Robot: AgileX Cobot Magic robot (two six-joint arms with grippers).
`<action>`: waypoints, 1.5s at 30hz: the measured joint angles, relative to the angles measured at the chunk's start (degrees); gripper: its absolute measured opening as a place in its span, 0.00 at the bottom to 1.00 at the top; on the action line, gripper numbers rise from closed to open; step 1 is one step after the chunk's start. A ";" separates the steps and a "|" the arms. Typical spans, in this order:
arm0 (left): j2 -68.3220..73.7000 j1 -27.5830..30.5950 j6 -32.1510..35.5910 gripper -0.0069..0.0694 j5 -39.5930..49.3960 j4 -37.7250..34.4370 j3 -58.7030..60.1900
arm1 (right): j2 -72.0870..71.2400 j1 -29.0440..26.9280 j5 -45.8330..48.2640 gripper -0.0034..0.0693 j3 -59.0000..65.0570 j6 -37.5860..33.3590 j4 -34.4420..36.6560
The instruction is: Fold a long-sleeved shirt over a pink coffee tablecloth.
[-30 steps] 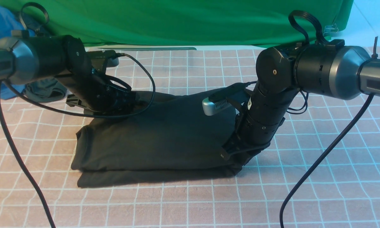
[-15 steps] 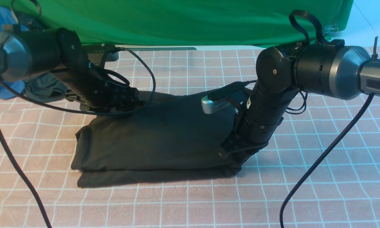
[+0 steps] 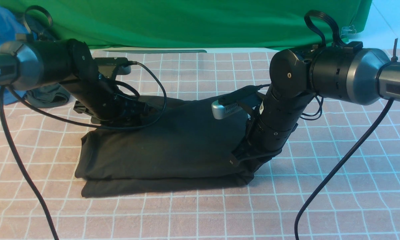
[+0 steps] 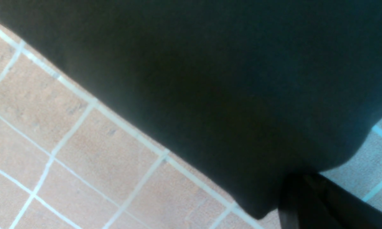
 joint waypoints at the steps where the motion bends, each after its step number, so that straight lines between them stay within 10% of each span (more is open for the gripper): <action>1: 0.00 0.00 0.00 0.44 -0.26 -0.05 0.00 | 0.00 0.00 0.00 0.10 0.00 0.00 0.00; 5: -0.29 -0.04 0.00 0.16 -0.42 -0.25 -0.12 | 0.00 0.00 0.00 0.10 0.00 0.00 0.06; 9: -2.35 -0.04 -0.07 0.11 -0.60 -0.25 -0.43 | 0.00 0.00 0.00 0.10 0.00 0.00 0.06; 24: -2.90 -0.11 3.17 0.14 -1.25 -1.16 -0.68 | 0.00 0.00 -0.19 0.10 0.00 0.00 0.06; 38: 1.03 -0.11 3.33 0.66 -2.18 -1.60 -0.68 | 0.00 0.00 -0.19 0.10 0.00 0.00 0.22; 45: 1.72 -0.11 4.68 0.40 -0.67 -1.80 -0.87 | 0.00 0.00 -0.19 0.10 0.00 0.00 0.27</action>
